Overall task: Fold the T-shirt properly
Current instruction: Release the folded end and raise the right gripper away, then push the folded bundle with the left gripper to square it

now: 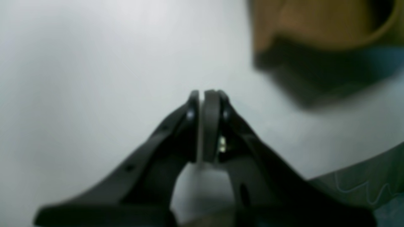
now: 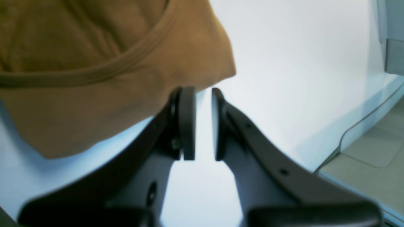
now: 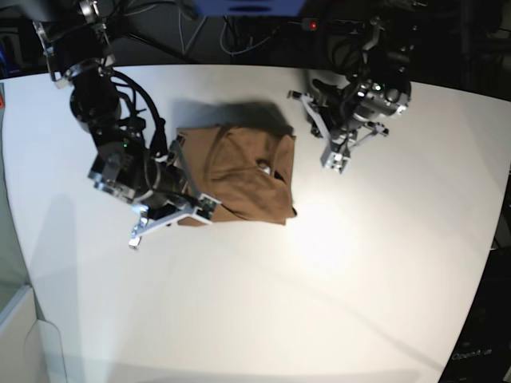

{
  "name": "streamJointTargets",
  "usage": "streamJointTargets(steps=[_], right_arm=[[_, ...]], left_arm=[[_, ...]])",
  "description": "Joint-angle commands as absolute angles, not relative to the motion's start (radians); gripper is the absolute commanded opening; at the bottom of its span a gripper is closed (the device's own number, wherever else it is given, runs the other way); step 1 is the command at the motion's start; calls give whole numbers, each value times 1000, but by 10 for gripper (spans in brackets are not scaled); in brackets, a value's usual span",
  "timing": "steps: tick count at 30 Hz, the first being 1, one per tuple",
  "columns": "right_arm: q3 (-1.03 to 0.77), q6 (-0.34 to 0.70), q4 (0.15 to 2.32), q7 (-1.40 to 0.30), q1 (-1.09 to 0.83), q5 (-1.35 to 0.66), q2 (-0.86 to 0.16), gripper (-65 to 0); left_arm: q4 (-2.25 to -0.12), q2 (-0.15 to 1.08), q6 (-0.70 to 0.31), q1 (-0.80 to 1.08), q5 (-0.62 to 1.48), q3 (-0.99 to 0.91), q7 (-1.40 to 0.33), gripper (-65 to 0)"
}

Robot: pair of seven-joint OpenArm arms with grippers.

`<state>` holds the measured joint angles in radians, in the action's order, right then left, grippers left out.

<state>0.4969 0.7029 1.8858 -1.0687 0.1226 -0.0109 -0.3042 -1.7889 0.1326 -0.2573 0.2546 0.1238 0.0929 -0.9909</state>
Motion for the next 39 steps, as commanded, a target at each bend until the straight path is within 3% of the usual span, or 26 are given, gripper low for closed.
streamJointTargets(steps=[1, 11, 21, 34, 39], right_arm=[[492, 698, 1888, -1040, 153, -8, -320, -575], [493, 698, 1690, -863, 211, -8, -403, -575], [490, 698, 1483, -769, 314, -8, -401, -576], [487, 698, 1494, -751, 128, -8, -397, -576], [449, 698, 1626, -759, 22, -7, -383, -576]], left_arm=[[-1788, 130, -259, 237, 133, 110, -978, -630], [-1544, 67, -259, 99, 133, 142, -966, -630], [-1445, 54, -259, -56, 140, 114, -966, -630], [-1116, -24, -259, -236, 134, 36, -780, -630], [-1004, -51, -259, -315, 134, 39, -699, -630]])
